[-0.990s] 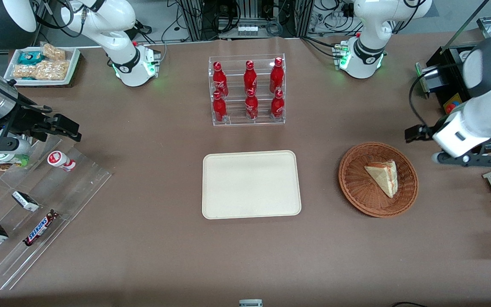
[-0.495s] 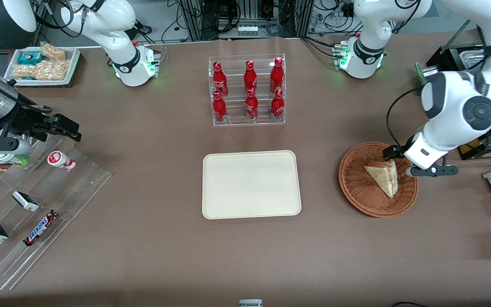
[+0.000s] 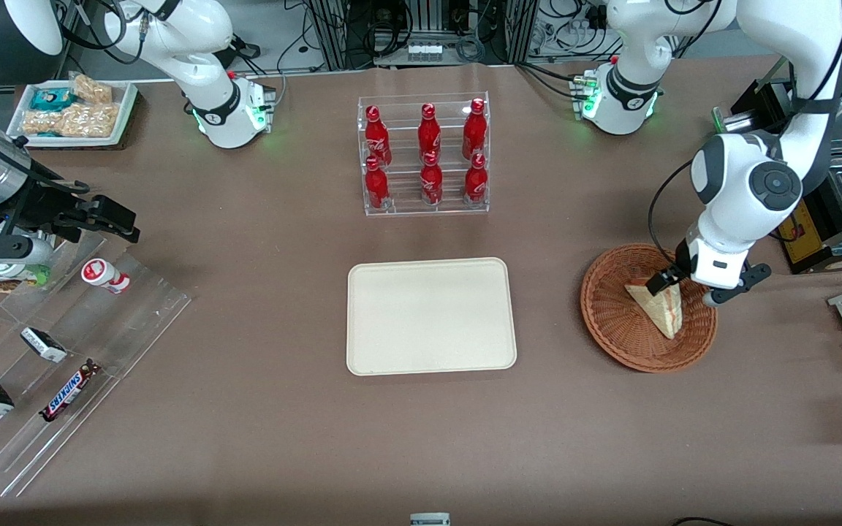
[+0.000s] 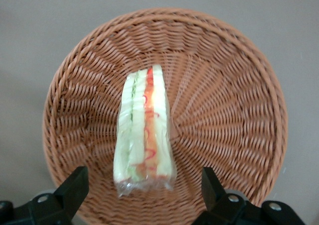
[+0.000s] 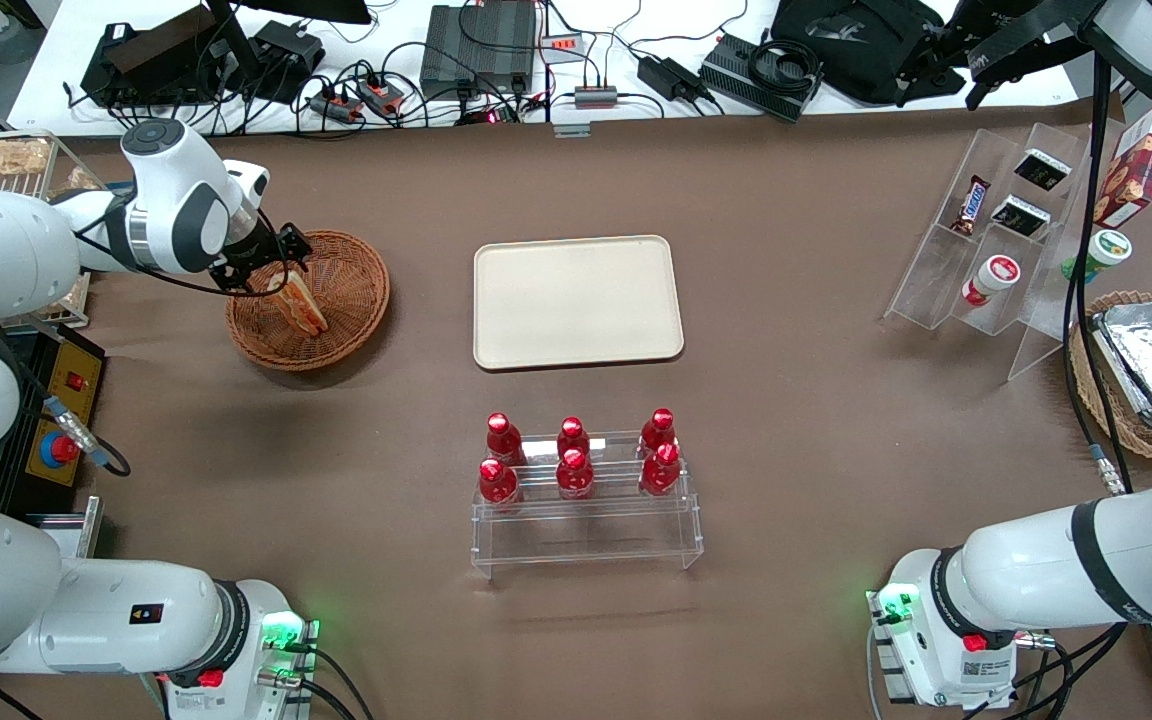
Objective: Place sandwich from basket to tray
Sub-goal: 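Close the left gripper on the wrapped sandwich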
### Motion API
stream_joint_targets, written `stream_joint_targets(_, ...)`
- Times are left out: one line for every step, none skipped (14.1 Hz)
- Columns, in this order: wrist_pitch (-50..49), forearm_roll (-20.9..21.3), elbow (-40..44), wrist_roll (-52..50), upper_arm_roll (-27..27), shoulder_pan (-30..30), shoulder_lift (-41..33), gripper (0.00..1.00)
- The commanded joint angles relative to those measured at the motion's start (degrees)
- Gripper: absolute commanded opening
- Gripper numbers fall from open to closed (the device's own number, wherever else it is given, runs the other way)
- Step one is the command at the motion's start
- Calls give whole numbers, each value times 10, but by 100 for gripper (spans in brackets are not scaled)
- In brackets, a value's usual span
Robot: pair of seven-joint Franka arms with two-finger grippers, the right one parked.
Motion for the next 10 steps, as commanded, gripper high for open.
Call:
stream_joint_targets(37, 3, 5, -54, 3, -3, 27, 100)
stream_joint_targets(38, 3, 5, -54, 3, -2, 34, 100)
stream_joint_targets(38, 2, 5, -53, 3, -2, 43, 98)
stream_joint_targets(37, 3, 5, -54, 3, -1, 47, 81)
stream_joint_targets(36, 3, 5, -53, 3, -1, 48, 61)
stream_joint_targets(34, 3, 6, -46, 3, -1, 47, 36)
stream_joint_targets(32, 4, 9, -43, 3, -1, 45, 18)
stream_joint_targets(26, 5, 10, -41, 3, -3, 43, 10)
stream_joint_targets(18, 5, 16, -33, 3, -4, 39, 6)
stream_joint_targets(-8, 5, 29, -15, 2, -5, 33, 5)
